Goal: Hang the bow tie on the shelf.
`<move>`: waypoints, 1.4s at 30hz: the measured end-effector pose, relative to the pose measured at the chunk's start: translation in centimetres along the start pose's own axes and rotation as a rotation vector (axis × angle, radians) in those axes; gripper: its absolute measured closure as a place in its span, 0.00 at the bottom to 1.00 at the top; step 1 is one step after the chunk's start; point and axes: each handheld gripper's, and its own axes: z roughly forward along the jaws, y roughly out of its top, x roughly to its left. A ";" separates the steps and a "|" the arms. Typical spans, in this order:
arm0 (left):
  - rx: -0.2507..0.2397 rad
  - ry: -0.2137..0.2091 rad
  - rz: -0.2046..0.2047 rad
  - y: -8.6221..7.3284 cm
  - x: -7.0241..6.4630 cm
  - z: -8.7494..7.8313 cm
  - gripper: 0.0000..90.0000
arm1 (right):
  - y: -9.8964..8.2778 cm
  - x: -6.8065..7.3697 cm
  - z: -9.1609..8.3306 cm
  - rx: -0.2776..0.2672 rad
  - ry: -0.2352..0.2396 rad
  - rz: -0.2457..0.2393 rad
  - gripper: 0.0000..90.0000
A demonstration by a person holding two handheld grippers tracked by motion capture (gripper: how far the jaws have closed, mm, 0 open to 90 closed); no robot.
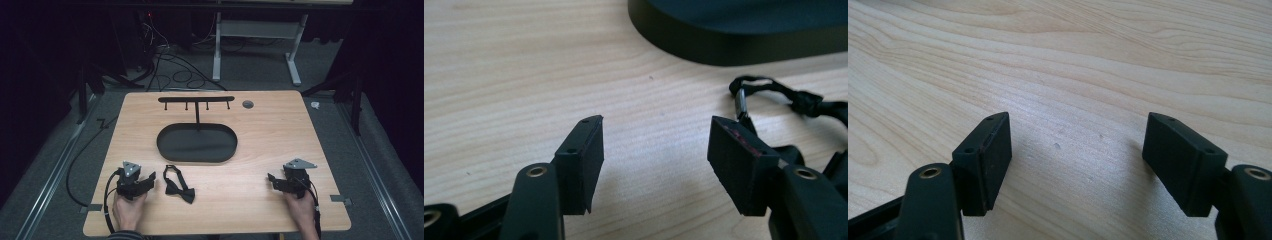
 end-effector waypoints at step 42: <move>0.036 -0.142 0.027 2.7 -3.6 1.3 0.62 | 0.0 -0.1 0.0 -0.001 0.012 -0.012 0.32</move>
